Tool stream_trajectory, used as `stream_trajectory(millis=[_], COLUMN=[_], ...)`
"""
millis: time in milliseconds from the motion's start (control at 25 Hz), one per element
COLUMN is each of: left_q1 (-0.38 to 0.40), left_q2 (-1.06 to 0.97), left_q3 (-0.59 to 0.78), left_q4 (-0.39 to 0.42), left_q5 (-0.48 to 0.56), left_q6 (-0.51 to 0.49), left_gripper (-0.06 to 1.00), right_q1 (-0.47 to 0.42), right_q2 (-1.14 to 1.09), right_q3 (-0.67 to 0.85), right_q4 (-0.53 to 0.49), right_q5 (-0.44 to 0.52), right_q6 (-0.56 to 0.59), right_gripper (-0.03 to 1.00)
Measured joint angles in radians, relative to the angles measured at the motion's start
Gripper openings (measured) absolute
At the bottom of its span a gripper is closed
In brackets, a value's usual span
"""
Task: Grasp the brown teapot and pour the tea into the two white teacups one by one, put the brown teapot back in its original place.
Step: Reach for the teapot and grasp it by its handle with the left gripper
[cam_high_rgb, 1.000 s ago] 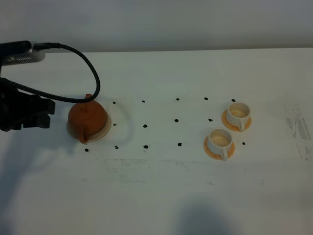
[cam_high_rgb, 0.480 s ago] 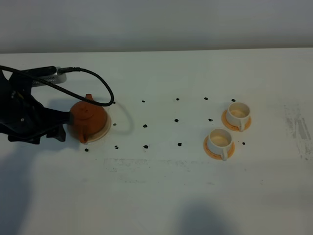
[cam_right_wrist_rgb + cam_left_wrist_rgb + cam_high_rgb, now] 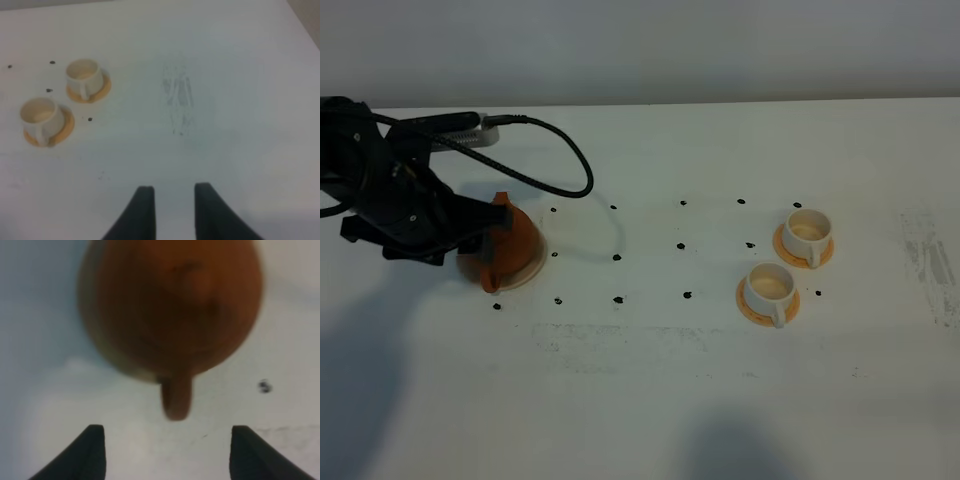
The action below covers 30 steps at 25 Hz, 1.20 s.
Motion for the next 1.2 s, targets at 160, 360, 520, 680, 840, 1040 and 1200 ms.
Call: stream_trajectory(millis=[160, 360, 520, 680, 840, 1040, 1200], left_q1=[-0.011, -0.011, -0.011, -0.011, -0.011, -0.011, -0.012], left_q2=[0.011, 0.044, 0.051, 0.051, 0.051, 0.051, 0.051], left_q3=[-0.004, -0.006, -0.006, -0.006, -0.006, -0.006, -0.006], left_q4=[0.001, 0.002, 0.002, 0.002, 0.01, 0.025, 0.026], left_q5=[0.0, 0.004, 0.006, 0.006, 0.001, 0.0, -0.016], left_q6=[-0.03, -0.034, -0.038, -0.04, -0.042, -0.042, -0.042], left_gripper=[0.47, 0.41, 0.41, 0.4, 0.4, 0.4, 0.4], right_q1=[0.0, 0.0, 0.0, 0.0, 0.0, 0.0, 0.0], right_q2=[0.0, 0.0, 0.0, 0.0, 0.0, 0.0, 0.0], right_q3=[0.0, 0.0, 0.0, 0.0, 0.0, 0.0, 0.0], right_q4=[0.0, 0.0, 0.0, 0.0, 0.0, 0.0, 0.0], right_q5=[0.0, 0.0, 0.0, 0.0, 0.0, 0.0, 0.0], right_q6=[0.0, 0.0, 0.0, 0.0, 0.0, 0.0, 0.0], right_gripper=[0.22, 0.22, 0.22, 0.22, 0.22, 0.22, 0.22])
